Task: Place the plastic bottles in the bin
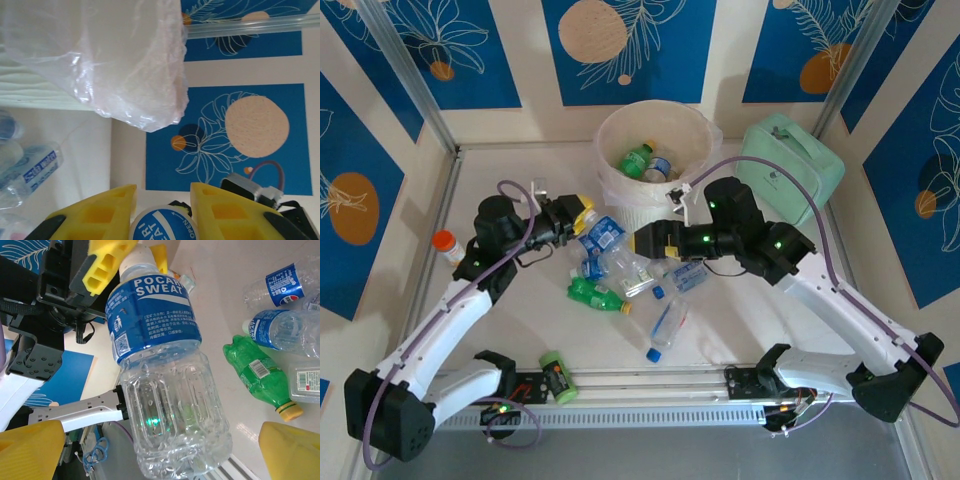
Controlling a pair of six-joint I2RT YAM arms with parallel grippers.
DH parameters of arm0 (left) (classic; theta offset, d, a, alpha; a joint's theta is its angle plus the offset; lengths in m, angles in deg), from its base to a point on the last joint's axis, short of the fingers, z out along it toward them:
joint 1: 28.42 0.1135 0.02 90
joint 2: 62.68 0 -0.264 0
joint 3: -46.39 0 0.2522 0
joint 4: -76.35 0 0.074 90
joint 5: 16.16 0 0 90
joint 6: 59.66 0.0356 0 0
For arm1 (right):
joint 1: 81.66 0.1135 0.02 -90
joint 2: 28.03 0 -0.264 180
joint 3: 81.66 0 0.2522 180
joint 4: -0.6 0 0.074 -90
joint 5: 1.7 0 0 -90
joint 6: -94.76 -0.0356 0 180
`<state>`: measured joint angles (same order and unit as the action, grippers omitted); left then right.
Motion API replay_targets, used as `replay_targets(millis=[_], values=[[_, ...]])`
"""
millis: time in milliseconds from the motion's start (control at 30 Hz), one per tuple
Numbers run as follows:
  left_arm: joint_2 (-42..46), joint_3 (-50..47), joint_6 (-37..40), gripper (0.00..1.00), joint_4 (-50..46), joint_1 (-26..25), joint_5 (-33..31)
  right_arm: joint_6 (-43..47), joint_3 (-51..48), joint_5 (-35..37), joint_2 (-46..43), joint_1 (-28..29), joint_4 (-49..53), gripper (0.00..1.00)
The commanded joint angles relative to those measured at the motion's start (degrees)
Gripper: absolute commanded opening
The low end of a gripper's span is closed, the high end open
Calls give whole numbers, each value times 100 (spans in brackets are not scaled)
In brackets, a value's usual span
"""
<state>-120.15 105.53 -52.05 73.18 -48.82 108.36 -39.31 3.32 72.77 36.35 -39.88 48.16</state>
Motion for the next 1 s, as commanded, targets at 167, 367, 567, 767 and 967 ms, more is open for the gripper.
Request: replay_targets(millis=[167,367,567,767,967], values=[[-279,142,-218,24,546,50,697,326,340,244,206,84,412,99],[-387,198,-260,17,619,49,821,521,773,103,483,119,518,99],[-423,234,-251,20,659,45,983,800,1246,223,905,281,777,99],[-423,313,-49,22,382,34,1107,1000,1675,339,1289,518,991,99],[-449,339,-45,22,443,36,1187,1120,1965,417,1657,699,1128,95]])
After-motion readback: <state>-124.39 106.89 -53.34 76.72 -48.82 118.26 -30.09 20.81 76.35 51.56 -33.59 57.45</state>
